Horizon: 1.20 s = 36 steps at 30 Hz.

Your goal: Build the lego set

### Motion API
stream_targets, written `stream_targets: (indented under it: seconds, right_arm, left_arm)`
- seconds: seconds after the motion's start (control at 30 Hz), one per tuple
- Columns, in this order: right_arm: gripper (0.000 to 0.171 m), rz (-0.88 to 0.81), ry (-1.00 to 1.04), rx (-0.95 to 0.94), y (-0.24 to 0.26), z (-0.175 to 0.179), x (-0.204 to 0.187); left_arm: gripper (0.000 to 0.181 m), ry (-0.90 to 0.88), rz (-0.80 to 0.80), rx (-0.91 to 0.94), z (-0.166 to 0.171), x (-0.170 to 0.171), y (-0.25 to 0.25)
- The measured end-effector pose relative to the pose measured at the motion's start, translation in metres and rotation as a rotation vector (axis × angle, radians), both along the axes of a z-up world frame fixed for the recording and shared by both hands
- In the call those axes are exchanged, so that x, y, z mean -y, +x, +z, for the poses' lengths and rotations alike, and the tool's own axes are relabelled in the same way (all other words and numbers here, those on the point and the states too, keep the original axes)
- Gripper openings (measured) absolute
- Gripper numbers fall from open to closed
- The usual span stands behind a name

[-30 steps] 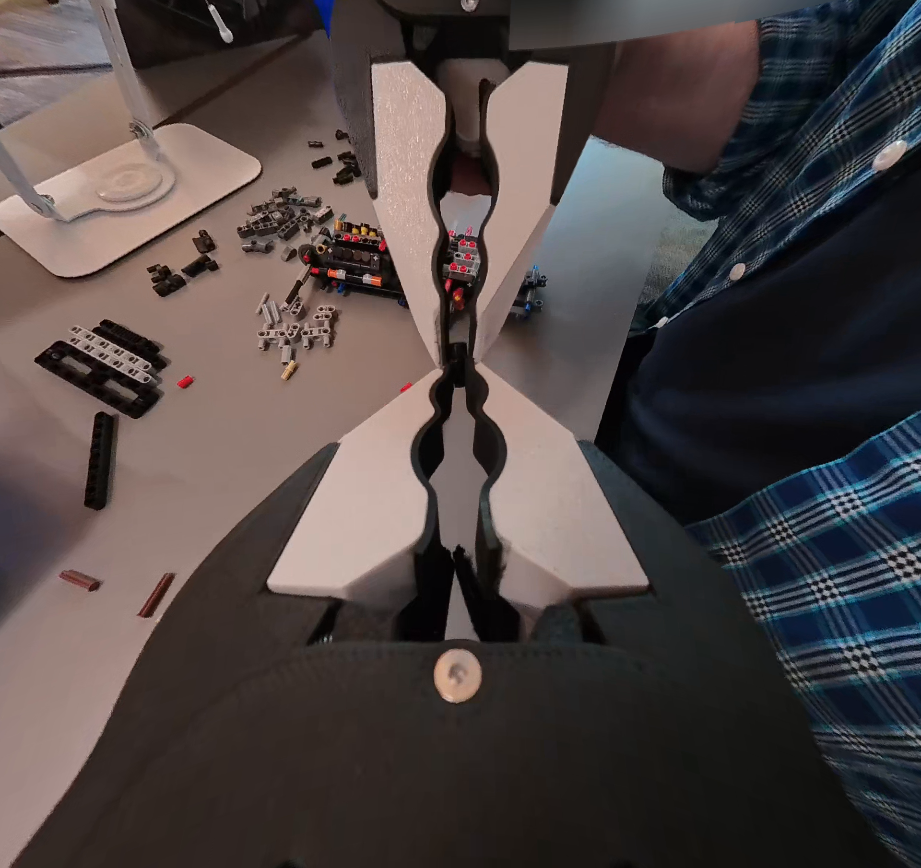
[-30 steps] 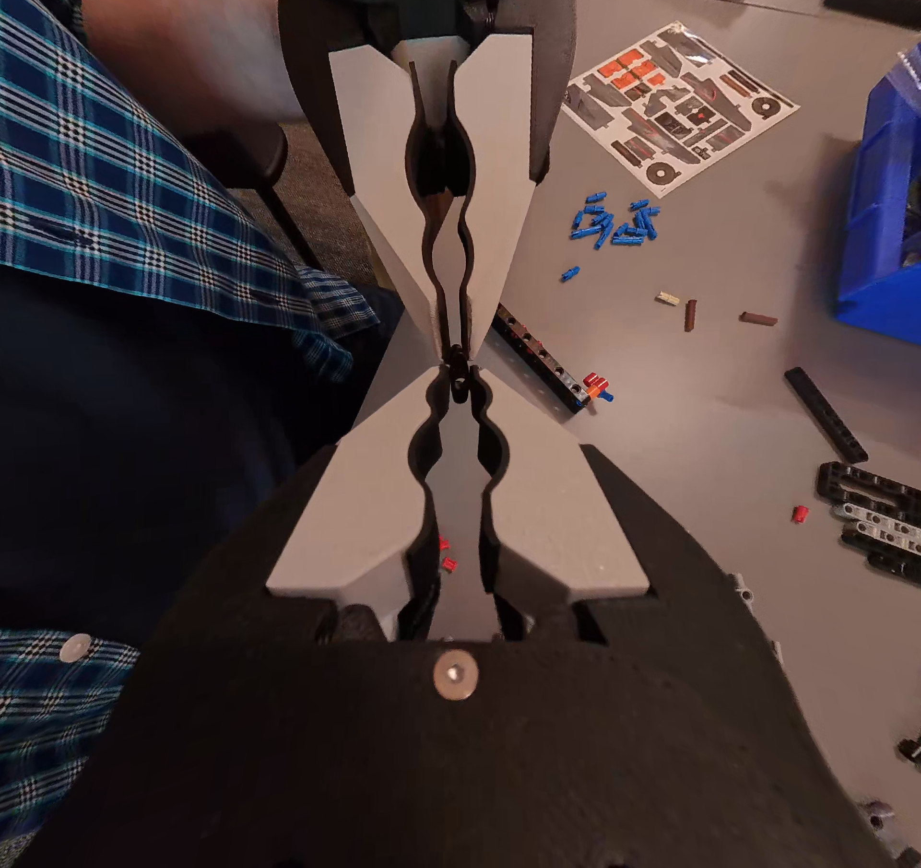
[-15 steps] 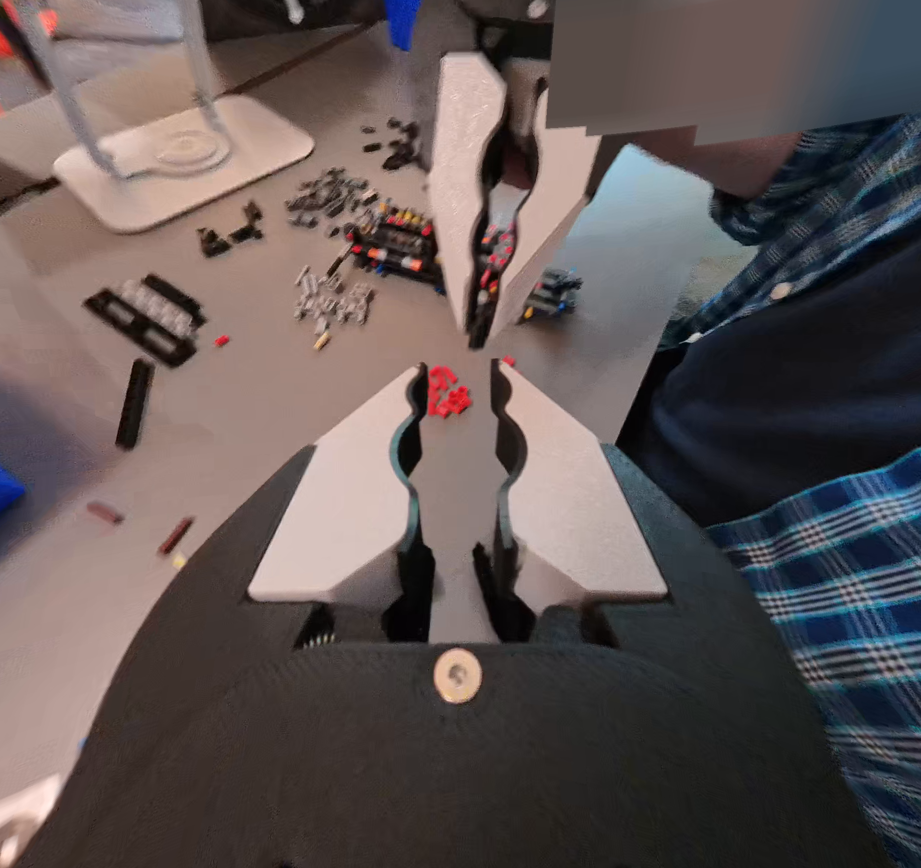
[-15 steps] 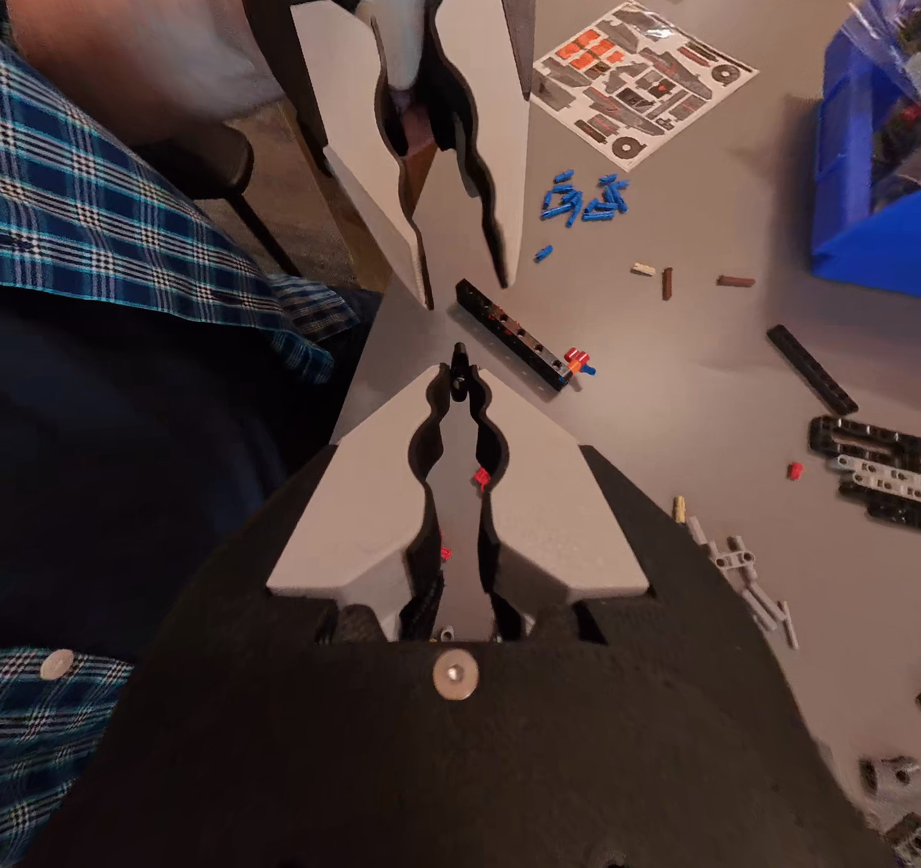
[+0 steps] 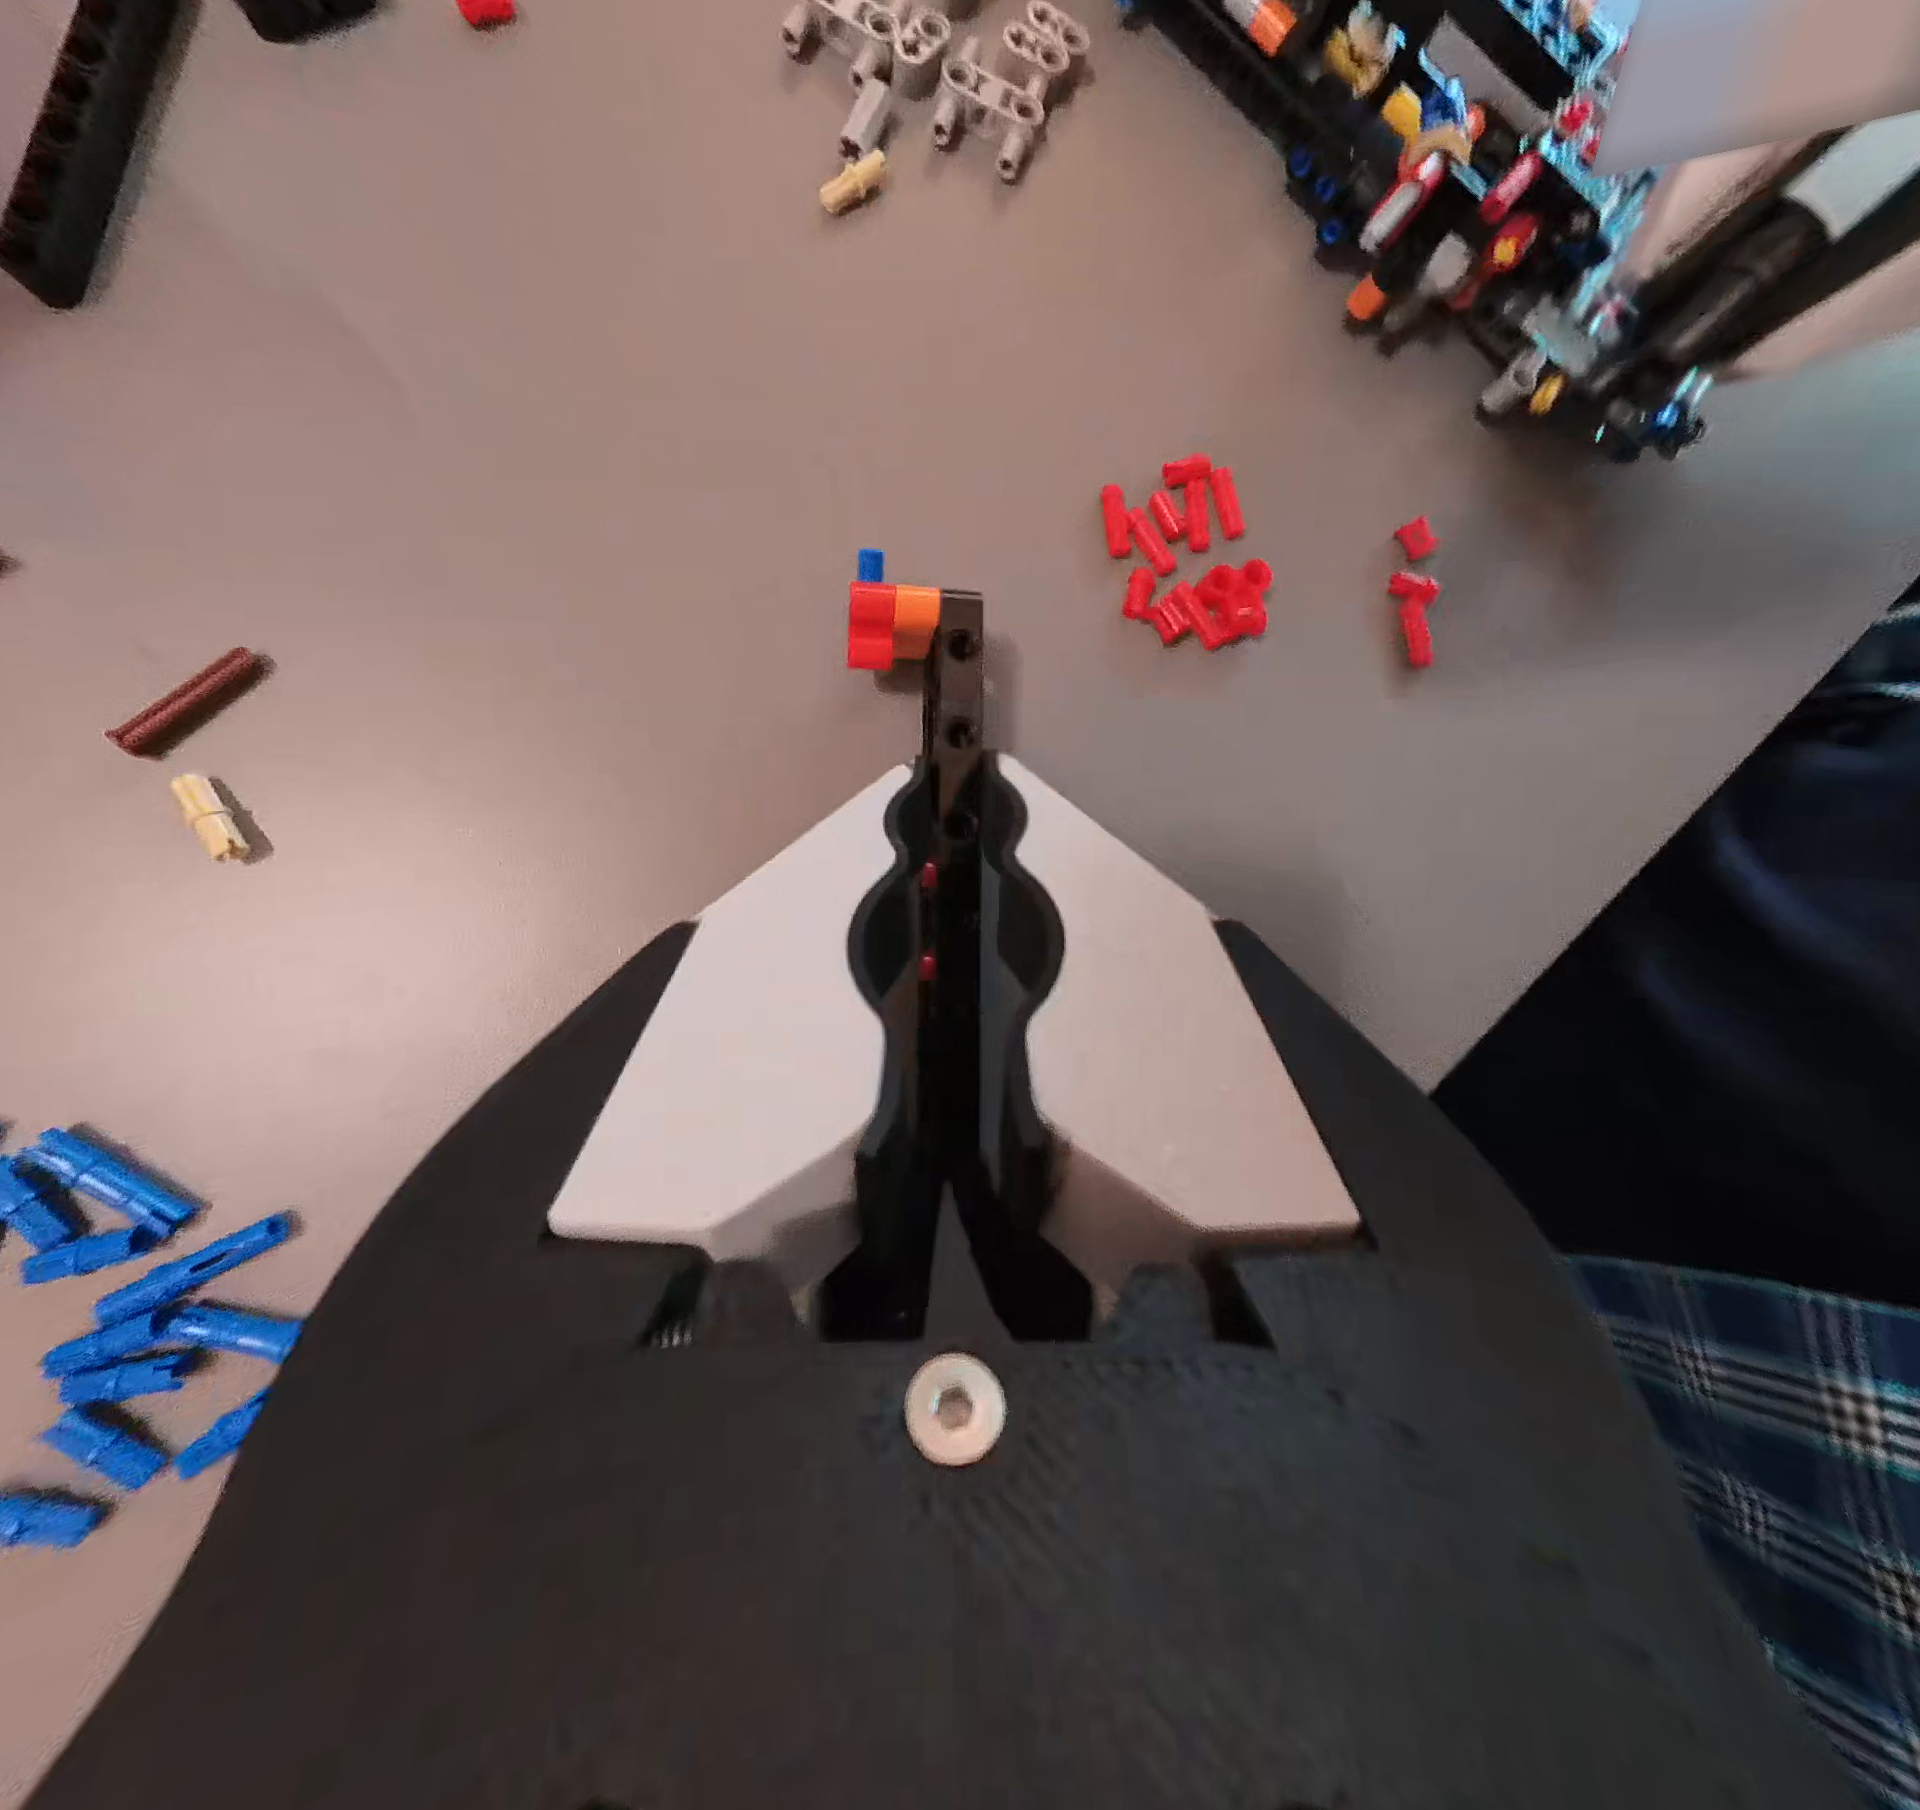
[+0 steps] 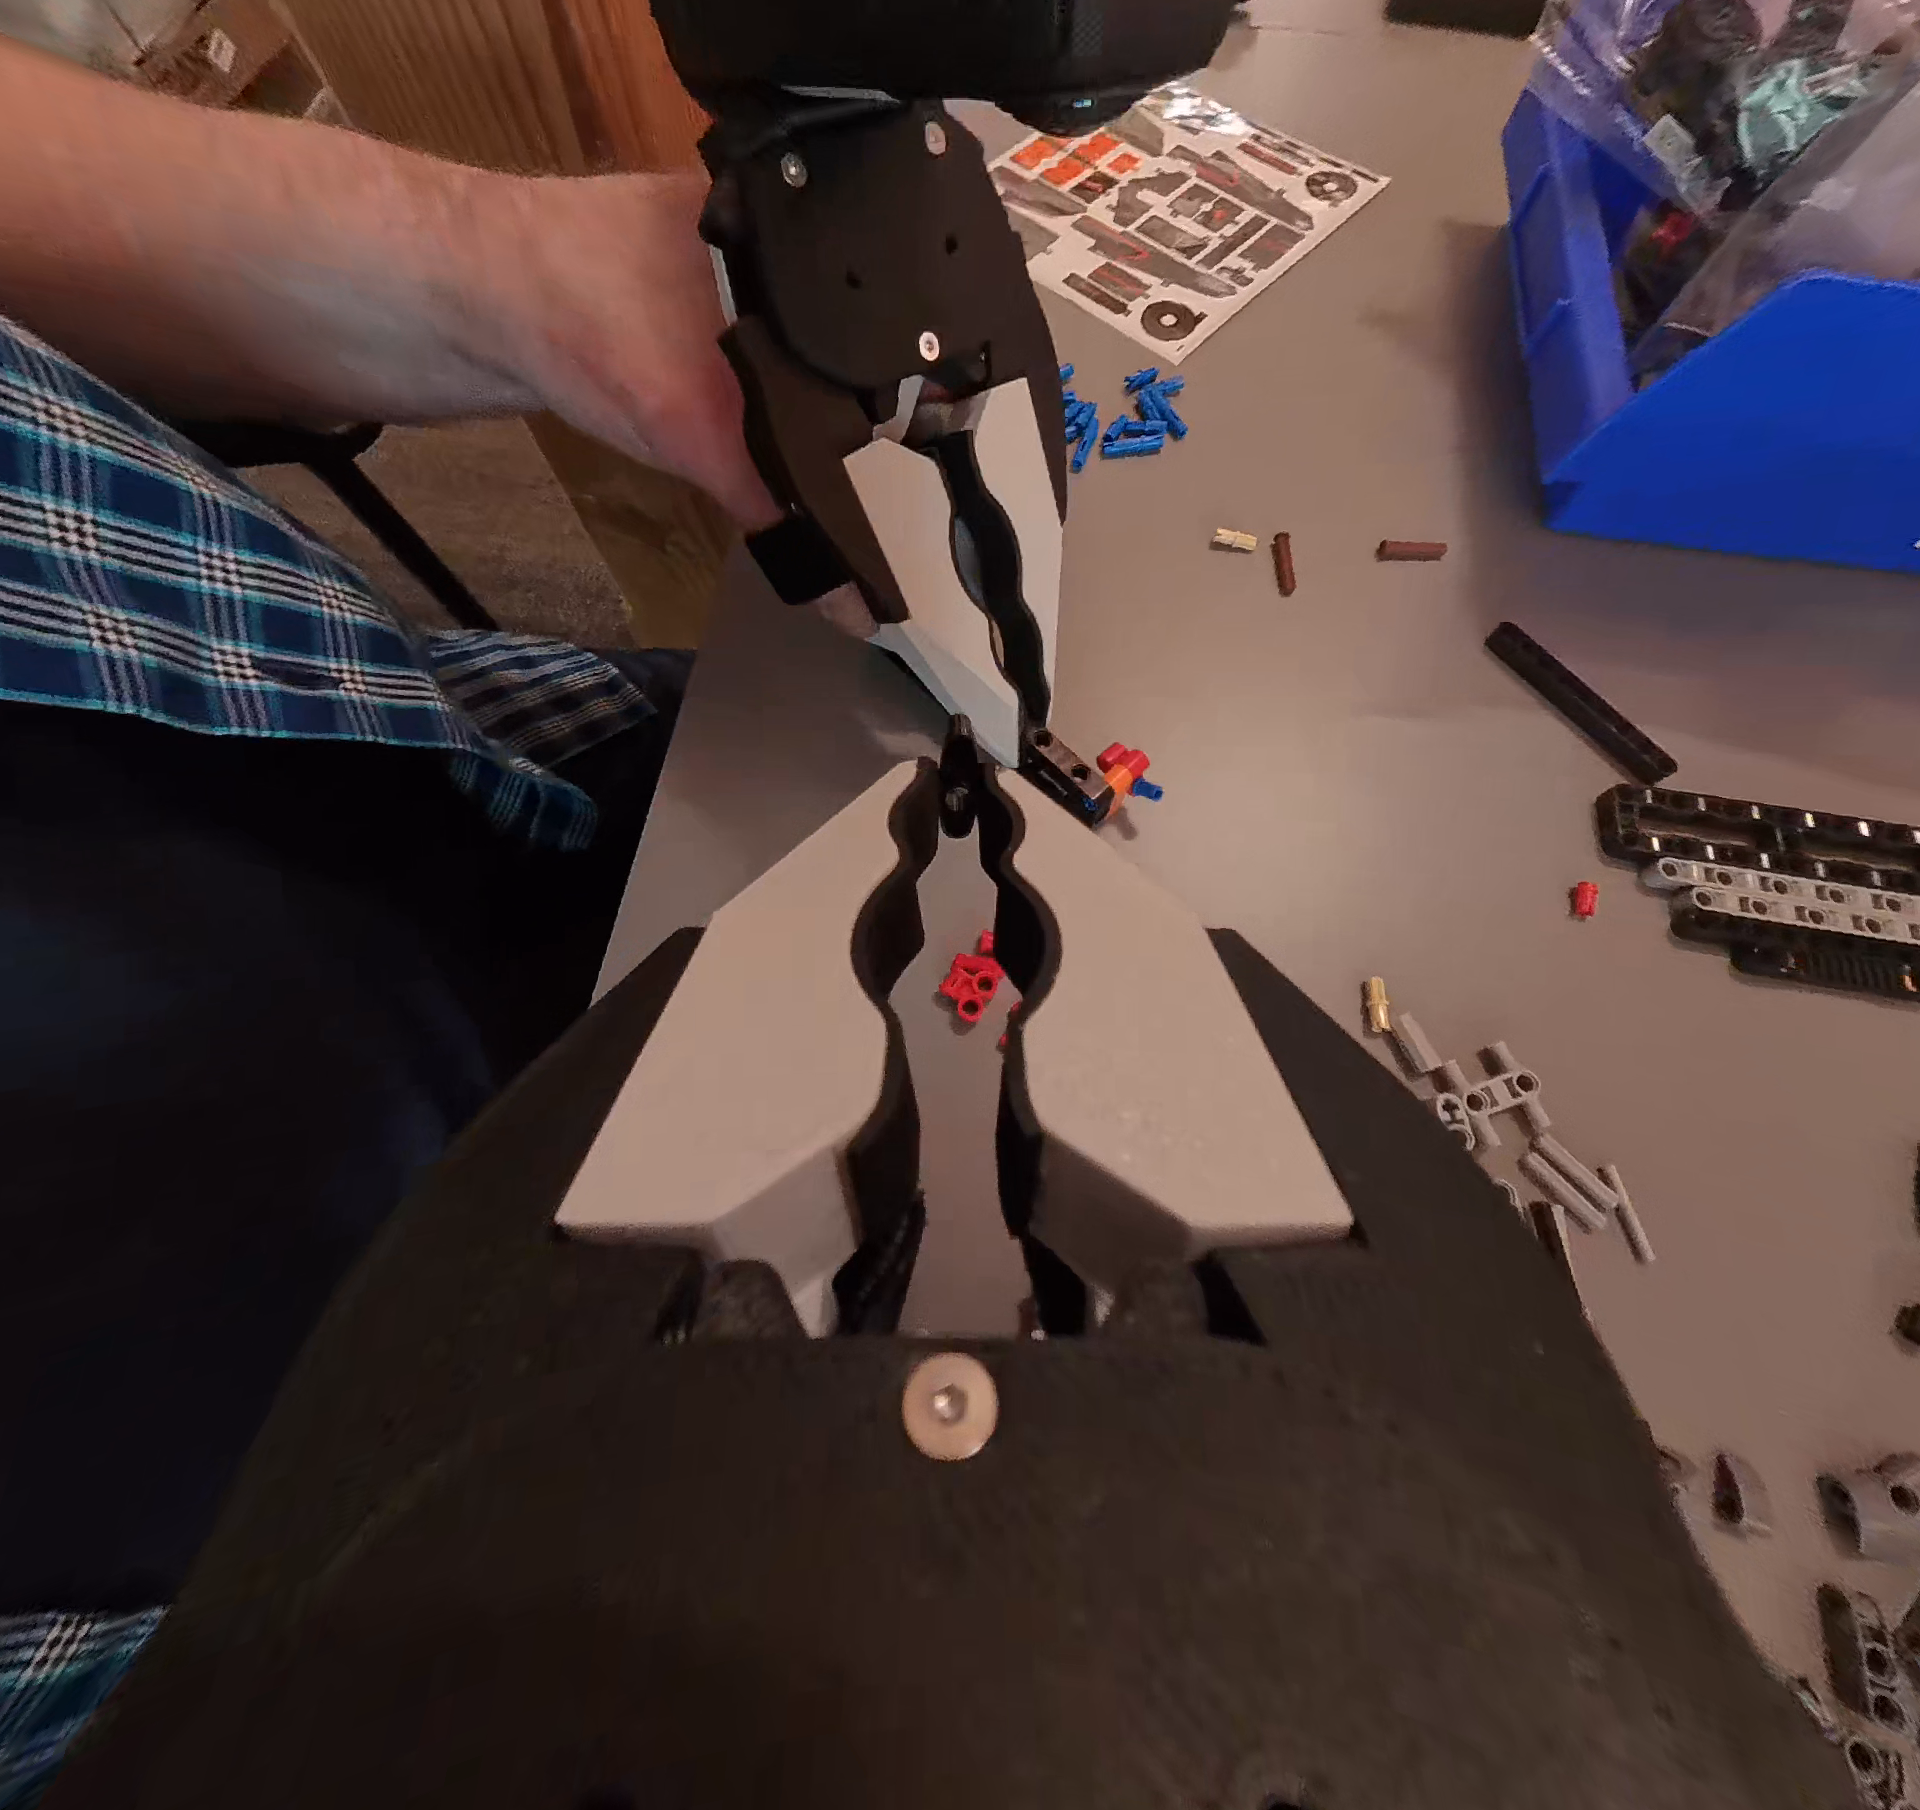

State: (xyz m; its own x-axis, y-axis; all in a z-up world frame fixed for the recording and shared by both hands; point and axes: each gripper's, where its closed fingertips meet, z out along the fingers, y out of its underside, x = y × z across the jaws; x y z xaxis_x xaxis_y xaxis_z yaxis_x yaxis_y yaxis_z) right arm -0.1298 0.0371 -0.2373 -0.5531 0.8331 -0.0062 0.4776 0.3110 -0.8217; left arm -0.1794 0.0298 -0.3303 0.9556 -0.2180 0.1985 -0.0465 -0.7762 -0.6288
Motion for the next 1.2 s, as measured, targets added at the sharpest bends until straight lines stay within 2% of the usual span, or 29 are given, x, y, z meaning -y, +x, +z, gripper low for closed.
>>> stream_targets:
  seconds: [0.13, 0.33, 0.5, 0.8, 1.2]
  right_arm:
    - [0.004, -0.056, -0.004, -0.064, -0.002, 0.008, -0.009]
    - [0.004, -0.151, 0.057, -0.168, -0.005, 0.022, -0.029]
    - [0.004, -0.175, 0.144, -0.226, -0.006, 0.021, -0.035]
    - [0.004, -0.187, 0.339, -0.267, -0.013, 0.015, -0.036]
    - [0.004, -0.215, 0.475, -0.275, -0.024, 0.009, -0.035]
  left_arm:
    - [0.006, 0.069, 0.063, 0.120, 0.014, -0.010, 0.004]
    - [0.006, 0.302, 0.192, 0.594, 0.068, -0.027, 0.017]
    - [0.005, 0.393, 0.220, 0.736, 0.087, -0.033, 0.031]
    - [0.006, 0.453, 0.247, 0.707, 0.095, -0.038, 0.037]
    - [0.006, 0.495, 0.272, 0.460, 0.089, -0.039, 0.030]
